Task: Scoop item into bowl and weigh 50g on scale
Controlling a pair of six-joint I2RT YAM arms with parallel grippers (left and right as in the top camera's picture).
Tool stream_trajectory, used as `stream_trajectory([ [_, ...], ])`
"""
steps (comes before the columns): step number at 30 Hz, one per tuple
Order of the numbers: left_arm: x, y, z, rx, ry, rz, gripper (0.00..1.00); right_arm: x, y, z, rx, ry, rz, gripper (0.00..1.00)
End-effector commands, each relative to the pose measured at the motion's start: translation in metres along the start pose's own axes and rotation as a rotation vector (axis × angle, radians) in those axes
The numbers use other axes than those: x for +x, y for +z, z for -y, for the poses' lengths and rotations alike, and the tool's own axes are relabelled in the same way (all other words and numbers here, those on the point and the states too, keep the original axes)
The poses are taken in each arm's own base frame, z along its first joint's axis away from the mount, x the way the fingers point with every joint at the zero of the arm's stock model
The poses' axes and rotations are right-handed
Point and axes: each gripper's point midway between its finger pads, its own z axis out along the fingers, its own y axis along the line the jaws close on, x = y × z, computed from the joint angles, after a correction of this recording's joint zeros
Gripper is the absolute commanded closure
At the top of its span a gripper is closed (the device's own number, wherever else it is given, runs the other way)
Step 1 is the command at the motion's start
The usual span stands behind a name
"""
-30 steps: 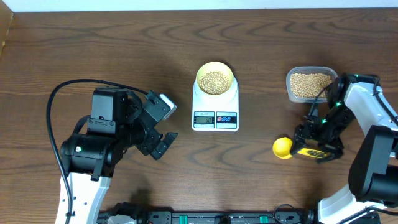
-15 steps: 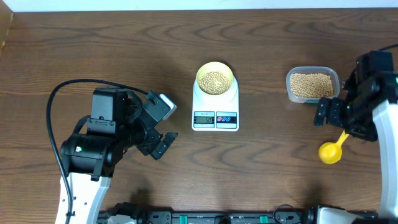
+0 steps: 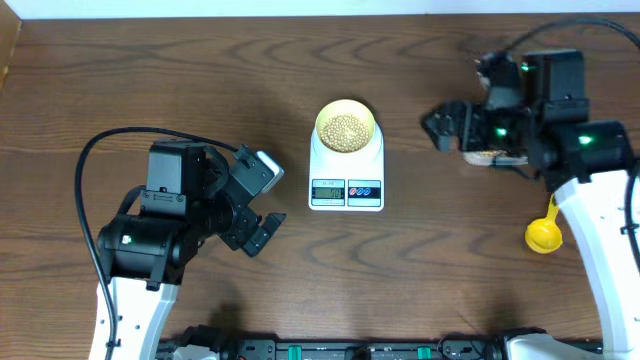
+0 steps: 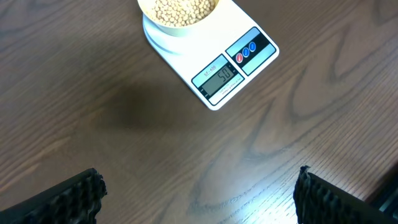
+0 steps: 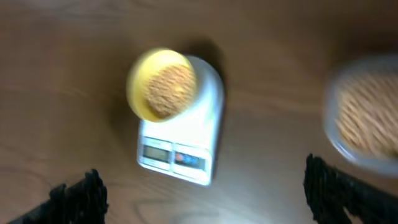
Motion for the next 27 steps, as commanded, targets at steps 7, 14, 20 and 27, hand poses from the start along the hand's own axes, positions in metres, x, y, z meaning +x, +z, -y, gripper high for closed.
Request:
stream_trajectory([
  [7,-0.005,-0.005,-0.003,-0.014,0.02,0.013,0.01,-0.014,-0.001,-0.017,-0.049,0.012,0.055,0.01],
  [14,-0.005,-0.005,-0.003,-0.014,0.02,0.013,0.01,-0.008,-0.001,-0.015,-0.041,0.022,0.031,0.01],
  [20,-0.005,-0.005,-0.003,-0.014,0.02,0.013,0.01,0.006,-0.006,-0.004,0.026,-0.128,-0.009,0.01],
  [27,-0.005,-0.005,-0.003,-0.014,0.019,0.013,0.01,0.021,-0.064,-0.006,0.116,-0.343,0.046,0.01],
])
